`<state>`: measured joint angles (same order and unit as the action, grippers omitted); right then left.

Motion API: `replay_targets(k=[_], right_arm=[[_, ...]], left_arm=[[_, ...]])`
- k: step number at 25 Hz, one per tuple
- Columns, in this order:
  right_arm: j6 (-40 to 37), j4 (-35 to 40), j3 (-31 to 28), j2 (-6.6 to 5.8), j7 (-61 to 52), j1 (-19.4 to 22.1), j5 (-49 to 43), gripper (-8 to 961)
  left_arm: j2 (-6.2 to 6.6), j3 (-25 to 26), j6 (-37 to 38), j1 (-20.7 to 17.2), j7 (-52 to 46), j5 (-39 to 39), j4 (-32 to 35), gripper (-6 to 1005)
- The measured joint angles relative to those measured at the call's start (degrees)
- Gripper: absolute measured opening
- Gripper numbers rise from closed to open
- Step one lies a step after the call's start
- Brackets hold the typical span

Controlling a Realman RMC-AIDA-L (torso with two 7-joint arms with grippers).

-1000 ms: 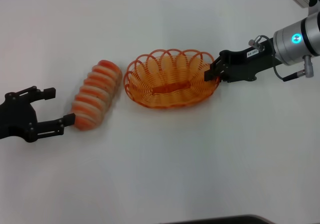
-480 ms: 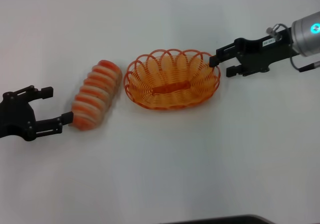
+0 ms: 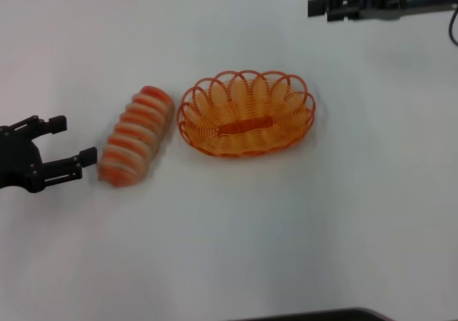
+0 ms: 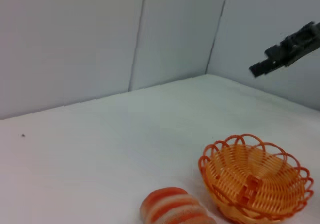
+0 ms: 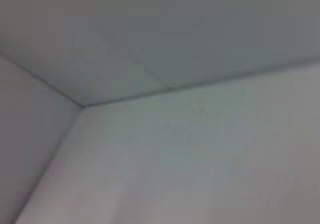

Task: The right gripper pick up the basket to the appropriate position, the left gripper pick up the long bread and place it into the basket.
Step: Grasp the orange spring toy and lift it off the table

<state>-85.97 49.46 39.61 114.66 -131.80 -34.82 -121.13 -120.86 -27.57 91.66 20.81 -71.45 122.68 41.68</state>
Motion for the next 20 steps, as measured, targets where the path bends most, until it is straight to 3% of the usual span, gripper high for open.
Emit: replay_targets(k=[7,13,15,20], right_arm=[[-8.2,1.1,-0.9,0.91,28.3,6.4,9.8,690],[-13.2,-0.2,-4.5,3.23,52.4,14.2,12.0,700],[-12.5,-0.9,-5.0,3.60,55.2,15.2,11.0,703],[-11.7,-1.6,-4.9,4.03,58.7,15.7,6.1,836]], left_arm=[[0.58,0.4,0.2,0.1,-0.1,-1.0,-3.7,872],[0.59,0.4,0.8,0.0,-0.2,-1.4,-6.1,872],[0.59,0.4,0.9,0.0,-0.2,-1.4,-6.7,872],[0.52,1.2,1.6,-0.3,-0.2,-1.6,-7.0,871]])
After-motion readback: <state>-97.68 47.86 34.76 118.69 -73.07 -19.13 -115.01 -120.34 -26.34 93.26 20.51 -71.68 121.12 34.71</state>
